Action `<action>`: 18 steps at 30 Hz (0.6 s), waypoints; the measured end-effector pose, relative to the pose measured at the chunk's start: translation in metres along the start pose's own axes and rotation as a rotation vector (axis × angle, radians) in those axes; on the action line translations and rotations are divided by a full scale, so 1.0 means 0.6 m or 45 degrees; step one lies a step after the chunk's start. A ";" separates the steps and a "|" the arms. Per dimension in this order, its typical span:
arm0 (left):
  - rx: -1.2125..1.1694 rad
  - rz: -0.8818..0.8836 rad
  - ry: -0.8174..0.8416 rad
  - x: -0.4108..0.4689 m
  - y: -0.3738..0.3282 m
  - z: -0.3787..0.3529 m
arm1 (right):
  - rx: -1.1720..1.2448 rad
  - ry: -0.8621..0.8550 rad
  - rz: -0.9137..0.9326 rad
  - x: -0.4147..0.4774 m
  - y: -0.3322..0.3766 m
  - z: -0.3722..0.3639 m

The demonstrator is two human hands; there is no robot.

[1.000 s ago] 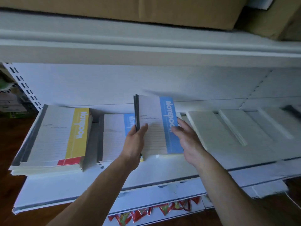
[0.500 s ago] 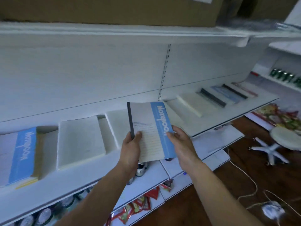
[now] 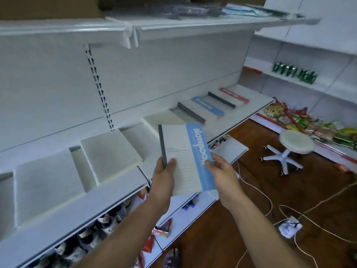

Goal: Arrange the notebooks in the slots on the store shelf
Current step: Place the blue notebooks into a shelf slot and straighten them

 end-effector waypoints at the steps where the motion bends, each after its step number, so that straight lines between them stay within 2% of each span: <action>1: -0.005 0.014 0.018 0.014 0.006 -0.021 | 0.014 -0.012 -0.008 0.017 0.004 0.014; 5: -0.014 -0.005 0.043 0.097 0.027 -0.110 | -0.031 -0.067 0.039 0.105 0.050 0.067; 12: -0.006 -0.042 -0.017 0.270 0.047 -0.254 | -0.312 -0.166 0.188 0.291 0.169 0.132; 18: 0.049 -0.090 -0.142 0.374 0.065 -0.318 | -0.363 -0.139 0.137 0.424 0.215 0.155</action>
Point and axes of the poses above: each hand's wrist, its own x-axis towards the middle knuckle, its own z-axis out of the back of the hand, y = z × x, the point moved 6 cm from there along x, towards the middle knuckle, and after that the axes turned 15 degrees about -z, right-handed, at the moved point
